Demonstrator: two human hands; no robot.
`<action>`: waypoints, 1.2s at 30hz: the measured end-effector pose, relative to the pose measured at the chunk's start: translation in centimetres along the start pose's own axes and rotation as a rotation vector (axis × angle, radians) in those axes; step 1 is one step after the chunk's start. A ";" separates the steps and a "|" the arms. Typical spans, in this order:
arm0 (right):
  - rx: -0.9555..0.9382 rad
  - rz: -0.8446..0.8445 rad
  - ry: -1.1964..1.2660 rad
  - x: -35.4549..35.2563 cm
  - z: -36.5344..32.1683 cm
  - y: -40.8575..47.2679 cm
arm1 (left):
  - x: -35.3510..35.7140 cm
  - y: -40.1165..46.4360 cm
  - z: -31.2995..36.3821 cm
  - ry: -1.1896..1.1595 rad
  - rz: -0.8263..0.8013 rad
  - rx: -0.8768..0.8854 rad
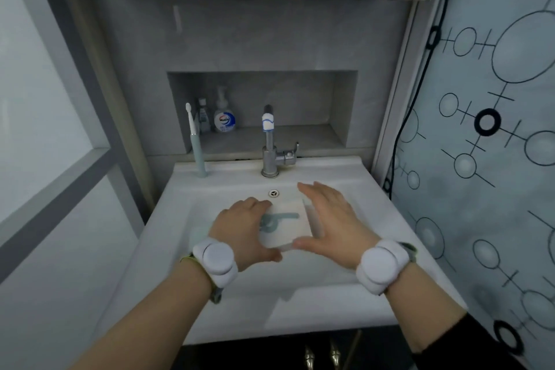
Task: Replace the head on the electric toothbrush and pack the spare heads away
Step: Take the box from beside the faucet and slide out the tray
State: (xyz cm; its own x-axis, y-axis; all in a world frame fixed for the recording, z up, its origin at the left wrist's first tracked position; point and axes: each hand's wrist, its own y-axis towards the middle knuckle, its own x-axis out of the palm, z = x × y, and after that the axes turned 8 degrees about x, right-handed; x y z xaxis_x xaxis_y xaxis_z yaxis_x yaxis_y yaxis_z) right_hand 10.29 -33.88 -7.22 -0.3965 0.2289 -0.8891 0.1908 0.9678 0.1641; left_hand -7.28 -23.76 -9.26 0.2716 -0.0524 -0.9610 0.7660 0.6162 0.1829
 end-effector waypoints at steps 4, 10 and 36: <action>0.155 0.229 0.358 0.2 -0.1 -0.7 | 0.7 -1.4 -0.6 0.012 0.115 -0.052; 0.484 -0.006 0.765 2.1 -0.8 -0.5 | 1.8 -2.2 -0.5 0.080 0.235 -0.028; 0.130 0.118 0.408 6.5 -4.8 -0.6 | 1.5 -2.0 -2.7 -0.030 0.108 -0.166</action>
State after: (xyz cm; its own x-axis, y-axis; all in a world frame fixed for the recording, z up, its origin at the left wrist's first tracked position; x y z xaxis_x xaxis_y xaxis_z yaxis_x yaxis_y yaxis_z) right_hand 3.32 -32.49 -11.05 -0.6824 0.3848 -0.6215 0.3570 0.9174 0.1761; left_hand -9.98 -22.98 -11.66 0.3661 -0.0006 -0.9306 0.6257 0.7404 0.2457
